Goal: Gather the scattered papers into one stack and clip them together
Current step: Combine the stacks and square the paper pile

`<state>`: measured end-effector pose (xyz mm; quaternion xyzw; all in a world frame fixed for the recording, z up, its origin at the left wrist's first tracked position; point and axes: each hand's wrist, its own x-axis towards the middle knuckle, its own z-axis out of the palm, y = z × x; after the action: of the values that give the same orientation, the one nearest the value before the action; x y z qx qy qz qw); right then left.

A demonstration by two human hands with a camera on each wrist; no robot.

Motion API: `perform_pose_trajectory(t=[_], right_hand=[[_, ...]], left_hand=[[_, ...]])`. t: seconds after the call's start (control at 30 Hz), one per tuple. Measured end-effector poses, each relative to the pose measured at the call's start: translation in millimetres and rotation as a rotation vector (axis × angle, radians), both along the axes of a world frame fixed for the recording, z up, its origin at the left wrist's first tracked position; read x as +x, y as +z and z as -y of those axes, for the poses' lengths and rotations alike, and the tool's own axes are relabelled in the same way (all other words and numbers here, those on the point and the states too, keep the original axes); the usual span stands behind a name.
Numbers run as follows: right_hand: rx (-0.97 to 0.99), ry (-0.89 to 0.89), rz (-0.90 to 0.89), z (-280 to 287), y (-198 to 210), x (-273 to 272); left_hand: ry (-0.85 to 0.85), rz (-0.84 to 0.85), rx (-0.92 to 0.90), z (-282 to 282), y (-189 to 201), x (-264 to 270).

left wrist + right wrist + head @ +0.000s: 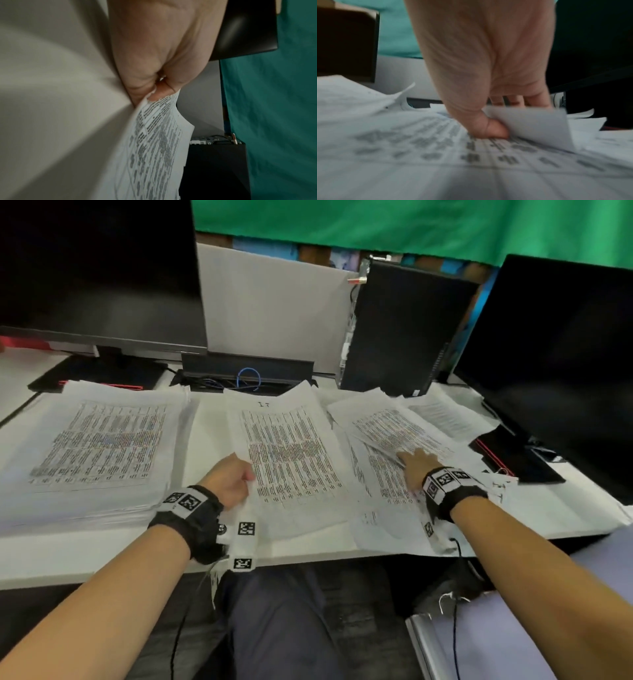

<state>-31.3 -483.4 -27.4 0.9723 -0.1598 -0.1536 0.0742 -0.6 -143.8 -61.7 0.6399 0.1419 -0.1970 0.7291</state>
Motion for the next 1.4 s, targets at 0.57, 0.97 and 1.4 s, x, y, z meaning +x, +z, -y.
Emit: perform_pose_trajectory(t=[0.57,0.97,1.4], right_hand=[[0.287,0.548,0.238,-219,22,-29],[0.564,0.151,0.241,-101,56,-39],[0.084,-0.019,-0.126,-79,10,-46]], left_hand=[[0.049,0.030,-0.258,4,3,-10],[0.027,0.111,-0.287,-5,-8,-11],[0.005,0.154,-0.599,-13,-2,-11]])
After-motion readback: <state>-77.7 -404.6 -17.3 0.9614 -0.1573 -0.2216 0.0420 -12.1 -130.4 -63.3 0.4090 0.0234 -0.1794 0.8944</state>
